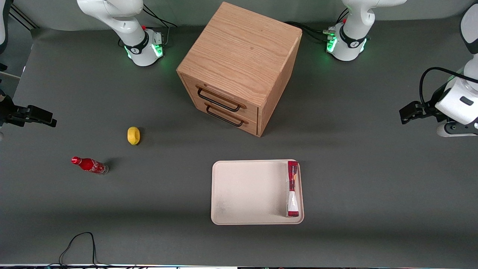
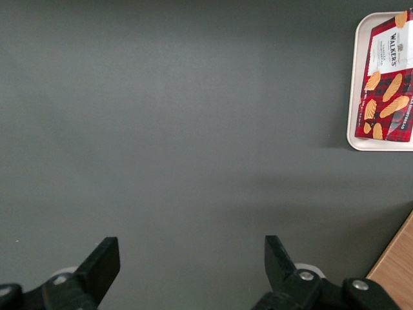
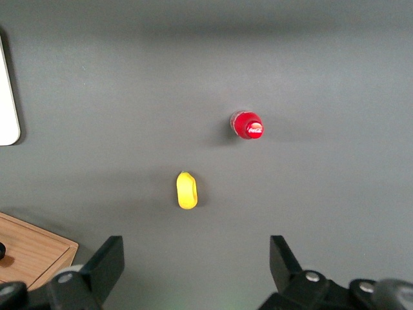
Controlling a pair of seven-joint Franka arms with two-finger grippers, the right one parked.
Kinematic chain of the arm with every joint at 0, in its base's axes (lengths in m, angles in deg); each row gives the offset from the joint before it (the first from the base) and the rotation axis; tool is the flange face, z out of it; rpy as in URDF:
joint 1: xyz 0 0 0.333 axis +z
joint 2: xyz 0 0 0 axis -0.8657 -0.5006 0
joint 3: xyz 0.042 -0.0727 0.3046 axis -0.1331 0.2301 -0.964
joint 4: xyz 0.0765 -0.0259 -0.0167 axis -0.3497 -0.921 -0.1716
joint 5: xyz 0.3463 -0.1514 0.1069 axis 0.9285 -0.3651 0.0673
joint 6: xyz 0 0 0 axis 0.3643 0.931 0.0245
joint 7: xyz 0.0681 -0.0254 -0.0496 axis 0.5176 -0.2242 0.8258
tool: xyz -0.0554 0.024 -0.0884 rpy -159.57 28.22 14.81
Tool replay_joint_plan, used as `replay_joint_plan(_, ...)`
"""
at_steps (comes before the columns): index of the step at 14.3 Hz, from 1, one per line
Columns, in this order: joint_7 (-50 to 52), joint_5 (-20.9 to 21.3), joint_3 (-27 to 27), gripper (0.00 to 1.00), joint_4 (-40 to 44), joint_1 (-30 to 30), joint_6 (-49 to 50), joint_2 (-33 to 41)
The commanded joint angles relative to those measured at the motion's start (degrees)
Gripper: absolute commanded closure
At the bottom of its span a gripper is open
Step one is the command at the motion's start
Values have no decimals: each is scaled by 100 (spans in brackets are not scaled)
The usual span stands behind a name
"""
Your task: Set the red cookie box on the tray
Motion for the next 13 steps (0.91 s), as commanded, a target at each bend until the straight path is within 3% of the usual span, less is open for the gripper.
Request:
replay_joint_plan(1,-102,-237,-214,0,-148,-11,-100,232)
replay_joint_plan(13,-419,-325,-198,0,125,-11,525,206)
